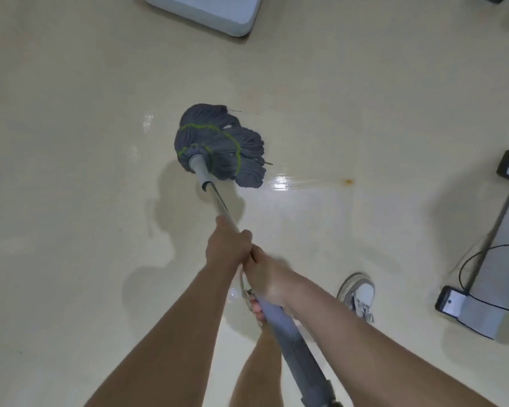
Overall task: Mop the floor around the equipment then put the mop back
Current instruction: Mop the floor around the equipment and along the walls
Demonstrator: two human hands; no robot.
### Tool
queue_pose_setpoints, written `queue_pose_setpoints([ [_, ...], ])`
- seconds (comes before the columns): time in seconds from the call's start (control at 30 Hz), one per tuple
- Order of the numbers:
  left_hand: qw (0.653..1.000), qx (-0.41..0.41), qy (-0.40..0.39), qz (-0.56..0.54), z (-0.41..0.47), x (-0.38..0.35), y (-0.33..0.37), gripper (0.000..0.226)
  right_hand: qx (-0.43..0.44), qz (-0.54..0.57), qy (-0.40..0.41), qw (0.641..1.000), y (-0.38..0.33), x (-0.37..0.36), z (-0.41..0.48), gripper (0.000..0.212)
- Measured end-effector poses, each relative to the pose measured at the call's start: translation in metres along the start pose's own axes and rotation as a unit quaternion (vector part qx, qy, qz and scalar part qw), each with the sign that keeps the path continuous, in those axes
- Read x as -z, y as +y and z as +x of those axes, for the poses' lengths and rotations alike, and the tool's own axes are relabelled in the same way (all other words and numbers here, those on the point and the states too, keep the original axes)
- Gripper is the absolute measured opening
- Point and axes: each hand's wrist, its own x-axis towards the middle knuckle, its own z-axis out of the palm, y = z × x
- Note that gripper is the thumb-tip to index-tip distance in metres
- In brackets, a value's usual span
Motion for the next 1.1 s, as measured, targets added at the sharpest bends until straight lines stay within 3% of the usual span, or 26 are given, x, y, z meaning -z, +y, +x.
queue_pose_setpoints([
  [0.13, 0.998, 0.015, 0.055, -0.010, 0.011, 0.010, -0.036, 0.031, 0.037, -0.056, -0.038, 0.997, 0.009, -0.028, 0.014, 0.027],
  [0.33, 0.999, -0.012, 0.044, -0.002, -0.024, -0.063, -0.010, 0.038, 0.133, -0.171, 0.060, 0.974, 0.059, 0.040, 0.007, 0.034],
  [0.6, 0.990, -0.096, -0.072, 0.078, -0.129, -0.242, 0.059, 0.070, 0.137, -0.121, 0.127, 0.975, 0.187, 0.207, -0.047, 0.034],
  [0.8, 0.966, -0.129, -0.196, 0.113, -0.224, -0.375, 0.072, 0.078, 0.041, 0.013, 0.179, 0.983, 0.299, 0.299, -0.091, 0.038],
  [0.93, 0.961, -0.125, -0.217, 0.121, -0.249, -0.397, 0.052, 0.081, 0.005, 0.012, 0.161, 0.987, 0.329, 0.302, -0.103, 0.035],
  [1.1, 0.984, -0.081, -0.139, 0.080, -0.223, -0.346, -0.009, 0.074, 0.026, -0.030, 0.094, 0.995, 0.320, 0.233, -0.092, 0.030],
])
